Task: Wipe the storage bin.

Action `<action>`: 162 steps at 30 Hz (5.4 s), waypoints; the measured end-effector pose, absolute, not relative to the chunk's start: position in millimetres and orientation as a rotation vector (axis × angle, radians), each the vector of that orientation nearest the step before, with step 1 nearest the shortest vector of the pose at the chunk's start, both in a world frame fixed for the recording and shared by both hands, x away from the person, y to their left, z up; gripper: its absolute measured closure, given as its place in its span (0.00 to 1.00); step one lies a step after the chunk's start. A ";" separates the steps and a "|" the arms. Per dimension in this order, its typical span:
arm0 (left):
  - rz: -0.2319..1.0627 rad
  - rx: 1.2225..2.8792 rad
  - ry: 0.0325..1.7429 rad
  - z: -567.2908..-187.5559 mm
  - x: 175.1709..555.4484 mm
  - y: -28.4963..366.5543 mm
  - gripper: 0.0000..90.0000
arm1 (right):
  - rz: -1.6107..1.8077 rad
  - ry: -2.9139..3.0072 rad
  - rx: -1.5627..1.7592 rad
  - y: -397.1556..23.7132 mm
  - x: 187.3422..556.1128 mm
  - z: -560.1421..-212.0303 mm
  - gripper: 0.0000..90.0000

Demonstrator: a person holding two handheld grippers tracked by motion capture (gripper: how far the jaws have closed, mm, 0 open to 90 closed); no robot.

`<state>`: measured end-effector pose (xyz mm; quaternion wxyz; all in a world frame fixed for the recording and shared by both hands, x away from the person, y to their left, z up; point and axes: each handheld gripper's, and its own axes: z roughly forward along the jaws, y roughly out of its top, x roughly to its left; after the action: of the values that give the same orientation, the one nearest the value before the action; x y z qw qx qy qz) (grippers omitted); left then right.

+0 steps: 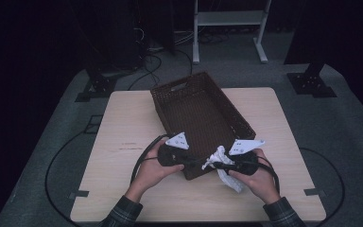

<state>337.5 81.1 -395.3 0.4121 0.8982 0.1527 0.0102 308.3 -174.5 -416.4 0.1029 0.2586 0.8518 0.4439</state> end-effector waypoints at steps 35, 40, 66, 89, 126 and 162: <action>0.036 2.265 0.379 -395.1 336.9 80.3 0.87 | 1.203 2.641 0.704 -142.9 309.1 -449.2 0.83; 0.034 2.266 0.382 -395.1 336.7 80.2 0.87 | 1.276 2.569 0.697 -153.6 305.0 -426.1 0.83; 0.038 2.272 0.382 -394.9 336.6 79.3 0.87 | 1.187 2.713 0.655 -114.8 307.9 -466.6 0.83; 0.036 2.259 0.378 -389.8 337.6 85.0 0.70 | 1.317 2.537 0.661 -152.9 300.3 -409.0 0.83; 0.120 2.216 0.452 -369.5 341.7 126.7 0.53 | 1.315 2.642 0.529 -99.3 295.5 -412.3 0.83; 0.226 2.196 0.667 -402.6 337.5 182.1 0.20 | 1.202 2.663 0.628 -132.9 298.0 -447.0 0.83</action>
<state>337.5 182.1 -402.6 0.4057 0.8703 0.2644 0.0896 298.0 -132.9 -447.0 0.0767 0.2097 0.8885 0.4010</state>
